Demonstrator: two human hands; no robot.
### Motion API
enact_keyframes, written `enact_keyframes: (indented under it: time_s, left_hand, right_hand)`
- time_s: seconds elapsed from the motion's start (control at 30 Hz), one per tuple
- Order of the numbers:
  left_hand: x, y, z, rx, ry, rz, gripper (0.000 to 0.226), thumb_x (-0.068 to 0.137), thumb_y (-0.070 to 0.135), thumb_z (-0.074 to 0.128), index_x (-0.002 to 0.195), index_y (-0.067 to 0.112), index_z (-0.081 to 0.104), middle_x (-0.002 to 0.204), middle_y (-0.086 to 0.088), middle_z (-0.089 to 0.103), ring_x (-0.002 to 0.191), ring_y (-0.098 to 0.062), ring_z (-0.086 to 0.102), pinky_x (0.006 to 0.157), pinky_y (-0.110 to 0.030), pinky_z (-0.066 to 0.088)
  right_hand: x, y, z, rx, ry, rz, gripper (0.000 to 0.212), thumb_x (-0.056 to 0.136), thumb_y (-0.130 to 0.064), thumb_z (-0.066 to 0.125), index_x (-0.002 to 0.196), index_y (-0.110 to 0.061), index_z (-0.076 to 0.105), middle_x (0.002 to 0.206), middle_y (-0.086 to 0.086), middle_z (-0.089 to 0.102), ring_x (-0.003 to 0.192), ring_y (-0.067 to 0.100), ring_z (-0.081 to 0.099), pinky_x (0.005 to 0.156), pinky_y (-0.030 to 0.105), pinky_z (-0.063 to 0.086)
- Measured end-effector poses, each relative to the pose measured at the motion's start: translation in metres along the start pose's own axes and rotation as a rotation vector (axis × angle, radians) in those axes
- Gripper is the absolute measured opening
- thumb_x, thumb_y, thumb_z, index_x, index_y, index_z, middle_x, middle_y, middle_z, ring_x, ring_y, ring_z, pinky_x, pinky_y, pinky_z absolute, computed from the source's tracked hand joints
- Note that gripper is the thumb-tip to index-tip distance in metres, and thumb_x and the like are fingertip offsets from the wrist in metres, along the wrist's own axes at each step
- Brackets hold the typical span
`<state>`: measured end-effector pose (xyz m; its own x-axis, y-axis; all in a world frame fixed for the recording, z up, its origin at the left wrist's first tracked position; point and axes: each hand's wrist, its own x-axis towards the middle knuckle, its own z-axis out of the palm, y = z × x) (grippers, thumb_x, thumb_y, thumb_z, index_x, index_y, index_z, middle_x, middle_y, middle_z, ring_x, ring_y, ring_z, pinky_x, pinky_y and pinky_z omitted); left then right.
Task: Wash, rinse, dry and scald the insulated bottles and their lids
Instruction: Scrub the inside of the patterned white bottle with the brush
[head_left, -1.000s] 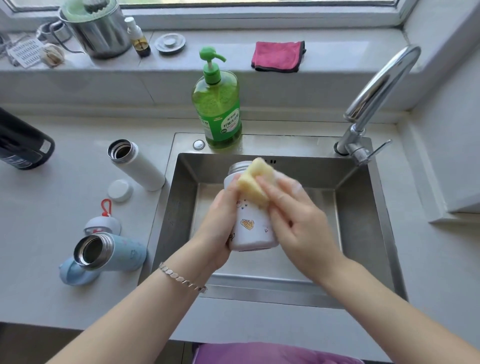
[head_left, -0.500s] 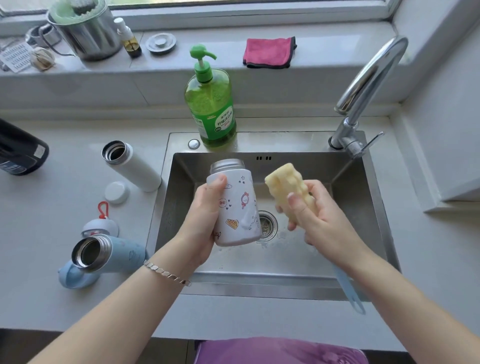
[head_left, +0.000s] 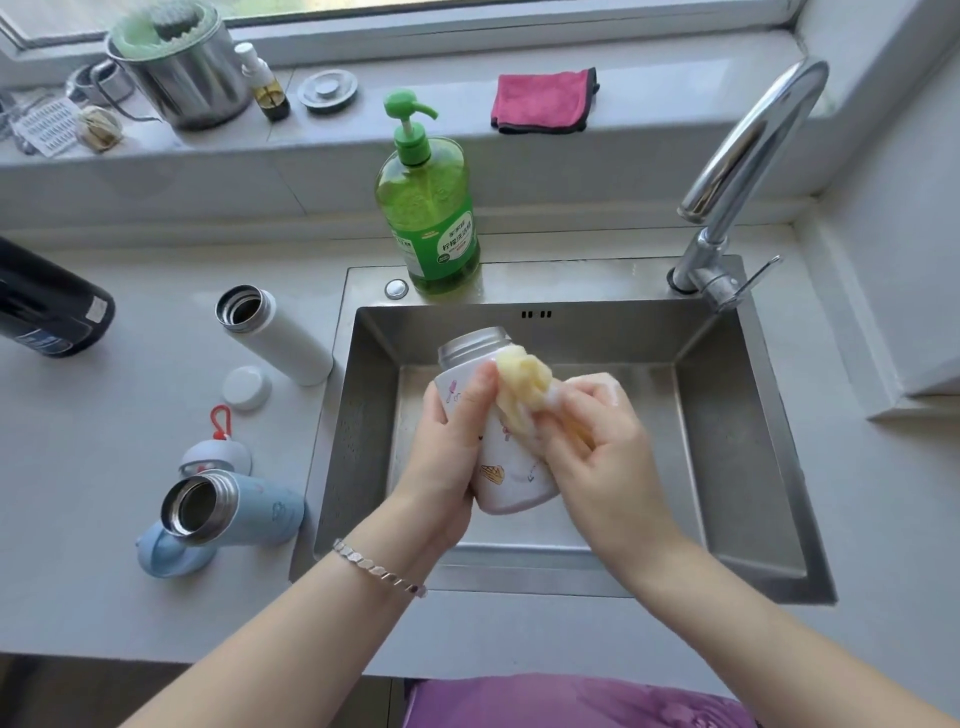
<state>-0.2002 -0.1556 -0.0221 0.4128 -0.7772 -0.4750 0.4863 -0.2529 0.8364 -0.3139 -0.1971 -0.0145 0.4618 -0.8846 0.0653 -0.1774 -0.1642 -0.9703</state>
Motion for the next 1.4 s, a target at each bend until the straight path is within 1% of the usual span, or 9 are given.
enact_keyframes:
  time_s: [0.27,0.4,0.67,0.87,0.97,1.1,1.23,1.33,1.4]
  left_hand:
    - [-0.001,0.012,0.003,-0.012,0.072,0.116,0.111,0.045,0.065,0.081,0.127,0.002,0.042,0.121,-0.031,0.055,0.102,-0.039,0.06,0.089,-0.054,0.05]
    - [-0.001,0.006,0.01,-0.007,0.086,0.178,0.073,0.055,0.049,0.075,0.117,0.023,0.045,0.106,-0.009,0.063,0.089,-0.018,0.064,0.079,-0.038,0.056]
    - [-0.008,-0.008,0.016,0.035,-0.015,0.236,0.054,0.075,0.031,0.07,0.113,0.05,0.037,0.092,0.015,0.068,0.087,-0.01,0.066,0.077,-0.034,0.057]
    - [-0.012,0.022,0.002,0.677,-0.03,0.302,0.042,0.059,0.035,0.084,0.083,0.013,0.058,0.115,0.002,0.049,0.098,-0.005,0.055,0.076,-0.011,0.047]
    - [-0.013,0.042,-0.008,1.041,-0.161,0.338,0.033,0.064,0.045,0.08,0.074,0.016,0.065,0.097,0.013,0.057,0.094,-0.004,0.05,0.08,-0.014,0.04]
    - [-0.018,0.039,-0.012,0.743,-0.264,0.096,0.015,0.071,0.024,0.078,0.077,0.016,0.066,0.071,0.001,0.064,0.07,-0.013,0.059,0.075,-0.036,0.052]
    - [-0.031,0.018,-0.015,0.7,-0.312,0.135,0.007,0.082,0.013,0.07,0.083,0.009,0.065,0.07,0.0,0.058,0.067,-0.009,0.051,0.068,-0.028,0.044]
    - [-0.037,0.009,-0.018,0.642,-0.344,0.138,0.016,0.078,0.016,0.07,0.092,0.009,0.066,0.077,-0.008,0.065,0.073,-0.015,0.061,0.071,-0.03,0.052]
    - [-0.036,0.005,-0.021,0.583,-0.326,0.142,0.023,0.072,0.018,0.068,0.091,0.007,0.066,0.074,-0.005,0.064,0.071,-0.016,0.06,0.07,-0.031,0.052]
  right_hand:
    - [-0.004,0.005,-0.005,0.101,-0.028,0.142,0.01,0.089,-0.027,0.06,0.089,-0.035,0.067,0.096,-0.007,0.062,0.091,0.0,0.055,0.077,0.011,0.042]
    - [-0.004,0.009,-0.011,0.199,-0.073,0.207,0.014,0.088,-0.037,0.057,0.099,-0.039,0.065,0.095,-0.016,0.068,0.097,0.006,0.061,0.084,0.024,0.049]
    - [-0.014,0.008,-0.029,0.394,-0.155,0.339,0.057,0.062,0.015,0.075,0.099,-0.022,0.054,0.077,-0.017,0.072,0.075,0.001,0.068,0.062,0.013,0.051]
    - [-0.025,0.018,-0.037,0.182,-0.114,0.321,0.059,0.061,-0.004,0.084,0.102,-0.035,0.055,0.088,-0.008,0.071,0.085,0.011,0.069,0.073,0.027,0.056]
    - [-0.023,0.022,-0.042,-0.202,-0.12,0.157,0.062,0.058,-0.022,0.085,0.102,-0.049,0.05,0.099,-0.015,0.059,0.09,0.005,0.057,0.073,0.019,0.051]
    - [-0.022,0.02,-0.044,-0.406,-0.187,-0.034,0.052,0.065,-0.058,0.066,0.113,-0.042,0.053,0.107,-0.013,0.051,0.095,0.006,0.047,0.07,0.02,0.045]
    - [-0.018,0.024,-0.037,-0.461,-0.198,-0.155,0.054,0.088,-0.066,0.024,0.11,-0.038,0.064,0.109,-0.008,0.044,0.102,0.013,0.037,0.08,0.016,0.033]
    - [0.003,0.023,-0.039,-0.334,-0.279,0.105,0.043,0.088,-0.064,0.032,0.076,-0.034,0.06,0.102,-0.008,0.041,0.099,0.013,0.044,0.086,0.027,0.038]
    - [-0.006,0.022,-0.035,-0.365,-0.28,0.014,0.043,0.089,-0.059,0.034,0.08,-0.029,0.063,0.093,-0.006,0.046,0.09,0.013,0.049,0.077,0.032,0.043]
